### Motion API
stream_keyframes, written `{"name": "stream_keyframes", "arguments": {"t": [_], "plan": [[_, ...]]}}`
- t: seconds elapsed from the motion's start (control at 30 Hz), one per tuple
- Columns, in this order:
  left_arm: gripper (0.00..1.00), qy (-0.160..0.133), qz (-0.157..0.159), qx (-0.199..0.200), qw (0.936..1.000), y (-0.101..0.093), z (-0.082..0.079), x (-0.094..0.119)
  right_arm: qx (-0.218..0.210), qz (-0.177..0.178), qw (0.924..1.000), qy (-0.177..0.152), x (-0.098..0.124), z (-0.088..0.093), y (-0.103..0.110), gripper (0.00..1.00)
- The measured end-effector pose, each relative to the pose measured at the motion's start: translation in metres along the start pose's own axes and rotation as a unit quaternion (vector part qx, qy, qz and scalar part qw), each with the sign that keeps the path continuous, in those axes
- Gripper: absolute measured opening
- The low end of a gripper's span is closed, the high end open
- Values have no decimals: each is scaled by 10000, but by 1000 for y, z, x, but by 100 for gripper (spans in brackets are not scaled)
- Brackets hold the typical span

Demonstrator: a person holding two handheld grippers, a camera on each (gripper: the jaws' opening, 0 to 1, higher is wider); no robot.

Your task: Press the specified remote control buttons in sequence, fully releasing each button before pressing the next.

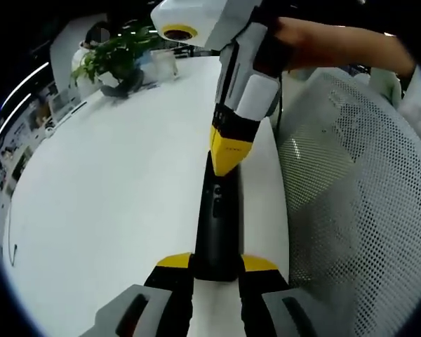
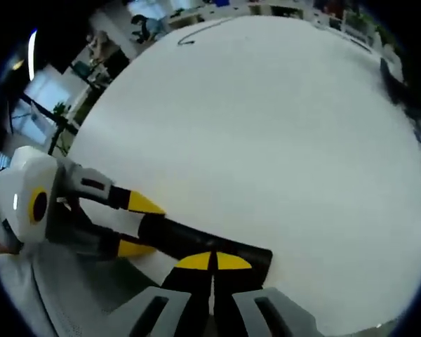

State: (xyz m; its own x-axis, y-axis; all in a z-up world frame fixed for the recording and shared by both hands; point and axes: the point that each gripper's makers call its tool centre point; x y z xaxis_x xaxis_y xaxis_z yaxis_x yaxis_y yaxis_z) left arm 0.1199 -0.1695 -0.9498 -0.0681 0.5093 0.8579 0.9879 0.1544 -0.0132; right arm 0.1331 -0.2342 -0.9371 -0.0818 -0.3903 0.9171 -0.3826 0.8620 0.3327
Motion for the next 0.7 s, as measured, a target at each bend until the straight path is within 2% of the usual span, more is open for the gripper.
{"name": "stream_keyframes", "arguments": {"t": [0.2,0.23,0.27,0.3,0.5,0.7], "plan": [[24,-1,0,1,10000,0,0,0,-23,-138,9999,39,-3,1,7,0],[24,1,0,0,10000,0,0,0,-10,-133,9999,55,-5,1,7,0],[24,3,0,1,10000,0,0,0,86,77,9998,184,-7,5,1,0],[24,-1,-1,1,10000,0,0,0,72,-47,9999,144,-7,3,7,0],[24,27,-4,-15,10000,0,0,-1,68,-39,9998,183,-5,4,5,0],[24,-33,-77,49,10000,0,-1,-1,-420,-311,9985,155,-6,4,3,0]]}}
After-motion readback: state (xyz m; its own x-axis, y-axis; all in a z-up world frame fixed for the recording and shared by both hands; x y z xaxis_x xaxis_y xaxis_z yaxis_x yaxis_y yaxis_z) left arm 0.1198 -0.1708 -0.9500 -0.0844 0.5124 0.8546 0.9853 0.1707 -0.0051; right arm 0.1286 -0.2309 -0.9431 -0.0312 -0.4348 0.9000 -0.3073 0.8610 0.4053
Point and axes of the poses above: the point that each gripper's makers call its tool centre point, and the gripper's own axes: x roughly backward along the fingers, y roughly to its left, z roughly out of its underside, and after that the axes turned 4 degrees about y, right-handed
